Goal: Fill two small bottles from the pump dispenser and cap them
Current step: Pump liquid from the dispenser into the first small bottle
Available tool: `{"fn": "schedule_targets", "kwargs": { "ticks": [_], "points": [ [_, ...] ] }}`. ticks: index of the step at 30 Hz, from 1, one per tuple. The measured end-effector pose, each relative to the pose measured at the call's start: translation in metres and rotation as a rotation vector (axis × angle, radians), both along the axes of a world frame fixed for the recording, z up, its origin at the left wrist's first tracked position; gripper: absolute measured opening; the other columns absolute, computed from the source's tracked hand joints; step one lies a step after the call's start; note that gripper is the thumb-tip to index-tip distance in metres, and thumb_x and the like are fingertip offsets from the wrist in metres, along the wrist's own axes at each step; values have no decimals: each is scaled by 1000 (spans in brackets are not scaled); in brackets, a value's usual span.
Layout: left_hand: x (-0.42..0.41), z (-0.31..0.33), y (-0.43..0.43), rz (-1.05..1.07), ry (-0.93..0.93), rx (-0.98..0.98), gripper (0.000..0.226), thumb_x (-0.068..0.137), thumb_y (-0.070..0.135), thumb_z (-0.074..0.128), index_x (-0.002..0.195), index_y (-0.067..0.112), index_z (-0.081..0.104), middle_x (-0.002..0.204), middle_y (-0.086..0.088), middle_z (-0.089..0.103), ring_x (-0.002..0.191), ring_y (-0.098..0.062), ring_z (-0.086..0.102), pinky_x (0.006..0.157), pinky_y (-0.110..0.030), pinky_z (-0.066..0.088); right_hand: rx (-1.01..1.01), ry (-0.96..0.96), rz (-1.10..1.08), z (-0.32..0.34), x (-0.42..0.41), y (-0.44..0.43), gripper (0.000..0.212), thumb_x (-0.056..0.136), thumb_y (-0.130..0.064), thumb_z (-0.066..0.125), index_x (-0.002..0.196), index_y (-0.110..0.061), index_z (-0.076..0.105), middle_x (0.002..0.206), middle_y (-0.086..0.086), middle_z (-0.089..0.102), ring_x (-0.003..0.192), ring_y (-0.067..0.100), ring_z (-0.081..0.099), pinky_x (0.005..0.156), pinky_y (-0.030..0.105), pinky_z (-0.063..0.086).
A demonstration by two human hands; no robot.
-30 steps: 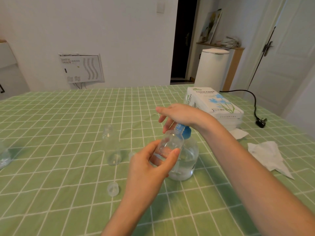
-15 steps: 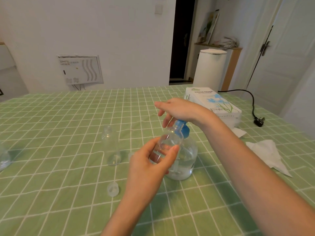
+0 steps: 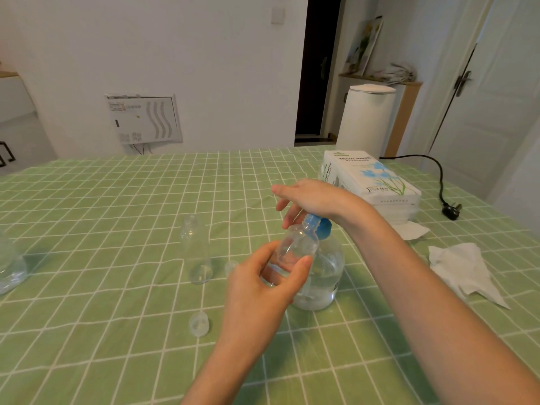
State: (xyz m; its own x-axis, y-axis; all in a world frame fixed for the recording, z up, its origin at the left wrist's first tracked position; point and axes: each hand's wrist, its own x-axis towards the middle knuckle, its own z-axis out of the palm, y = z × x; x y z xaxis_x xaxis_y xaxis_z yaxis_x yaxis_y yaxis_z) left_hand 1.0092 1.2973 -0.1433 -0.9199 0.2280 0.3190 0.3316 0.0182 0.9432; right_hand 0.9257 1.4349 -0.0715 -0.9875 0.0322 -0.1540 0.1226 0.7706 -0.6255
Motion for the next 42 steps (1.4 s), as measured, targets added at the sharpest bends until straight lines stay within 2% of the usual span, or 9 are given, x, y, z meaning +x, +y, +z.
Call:
{"fn": "schedule_targets", "kwargs": {
  "ticks": [5,11,17,21,26,29,33,37,42],
  "points": [
    [-1,2,1,-11,10,5,22,73,39,69,89,53,64,77,8,71,69,-22,65,66,-42,57,56,6,-3,8,-1,1,52,97,-53,33,107,-13,64,100,9,69,102,26,62,90,38,43],
    [-1,3,2,-9,-8,37,18,70,44,68,87,51,66,78,3,70,72,-29,63,59,-33,55,54,3,-11,12,-3,-1,51,97,-54,32,102,-14,63,84,4,68,97,26,63,90,40,44],
    [-1,2,2,-11,-9,38,18,73,37,69,86,49,66,76,4,70,71,-28,63,60,-35,55,29,-9,-28,8,-3,0,52,97,-55,31,101,-15,64,78,0,68,99,25,64,83,37,43],
    [0,1,1,-11,-11,42,14,75,33,70,83,45,68,73,3,68,71,-32,61,65,-47,55,24,-11,-16,1,-1,0,55,98,-52,31,106,-11,66,85,5,71,100,25,65,81,34,40],
    [-1,-2,0,-16,-12,32,16,76,32,70,86,44,68,72,8,69,69,-22,64,67,-43,56,14,-2,-19,-1,-2,1,54,98,-52,32,107,-11,66,87,6,72,99,25,66,79,32,40],
    [-2,-1,1,-24,-18,31,17,76,34,70,88,46,67,76,8,70,72,-25,64,67,-42,56,26,-3,-27,4,-1,1,52,97,-54,32,105,-14,65,88,5,72,99,24,65,73,31,41],
    [-3,1,1,-29,-9,29,19,75,37,69,87,51,66,78,10,70,71,-20,65,67,-38,57,78,0,-31,13,-4,2,51,96,-57,31,104,-17,63,99,7,70,102,25,62,82,37,41],
    [-2,0,0,-28,-22,51,19,70,43,70,88,49,67,80,6,70,74,-26,64,65,-38,56,31,-32,-40,11,-4,1,51,96,-56,33,104,-16,63,88,3,70,101,24,62,81,38,41],
    [-2,-1,0,-26,-13,37,16,76,35,71,89,45,68,77,6,70,73,-28,63,67,-44,56,-1,-25,-27,6,-1,1,52,97,-54,34,105,-13,65,79,2,70,98,24,63,88,38,44]
  ]
}}
